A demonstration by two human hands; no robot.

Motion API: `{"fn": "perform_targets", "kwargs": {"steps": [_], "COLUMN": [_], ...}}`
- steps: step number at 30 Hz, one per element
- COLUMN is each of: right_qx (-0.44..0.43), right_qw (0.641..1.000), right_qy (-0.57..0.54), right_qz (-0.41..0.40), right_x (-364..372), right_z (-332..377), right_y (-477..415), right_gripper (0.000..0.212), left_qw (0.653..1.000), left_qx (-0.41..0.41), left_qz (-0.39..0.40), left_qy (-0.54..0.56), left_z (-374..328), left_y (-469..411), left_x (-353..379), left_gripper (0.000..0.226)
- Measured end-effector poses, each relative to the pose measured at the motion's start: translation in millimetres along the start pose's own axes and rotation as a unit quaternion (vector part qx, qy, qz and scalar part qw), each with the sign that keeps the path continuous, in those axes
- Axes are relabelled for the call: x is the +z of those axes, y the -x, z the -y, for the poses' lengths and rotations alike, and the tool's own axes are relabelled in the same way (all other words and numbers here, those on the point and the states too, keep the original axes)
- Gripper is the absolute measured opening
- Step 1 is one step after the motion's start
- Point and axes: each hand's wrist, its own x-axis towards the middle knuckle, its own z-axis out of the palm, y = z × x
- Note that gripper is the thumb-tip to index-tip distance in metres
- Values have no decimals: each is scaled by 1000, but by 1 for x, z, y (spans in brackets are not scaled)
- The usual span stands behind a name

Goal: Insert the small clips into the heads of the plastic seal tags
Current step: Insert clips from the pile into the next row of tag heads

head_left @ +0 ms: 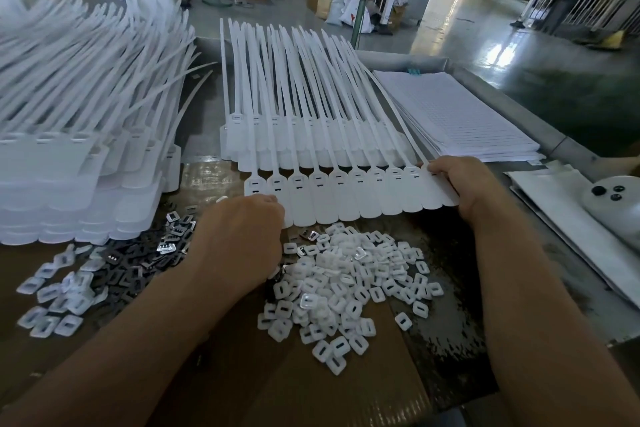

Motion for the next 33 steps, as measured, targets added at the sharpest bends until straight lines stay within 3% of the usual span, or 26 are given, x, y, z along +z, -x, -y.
{"fn": "perform_targets", "kwargs": {"steps": [7, 19, 26, 30, 33], "right_qx": [-17, -31, -37, -27, -14], "right_qw": [1000, 998, 998, 997, 994], "right_qy": [26, 47, 48, -3, -10], "right_qz": [0, -11, 4, 74, 110], "right_x": [2, 5, -4, -16, -20], "right_z": [0, -2, -4, -2, 0], "right_y": [3, -1, 2, 10, 13], "right_gripper": [27, 25, 1, 22, 33], "left_qw": [1000, 1000, 995, 991, 989], "left_qx": [2, -5, -33, -48, -105], "left_qz": [-4, -11, -66, -93, -74], "left_qy": [-4, 6, 60, 83, 75], "left_z": [-1, 1, 4, 4, 9], "left_y": [1, 2, 3, 5, 5], "left_x": [0, 2, 3, 3, 3], "left_gripper": [29, 23, 25, 26, 47]}}
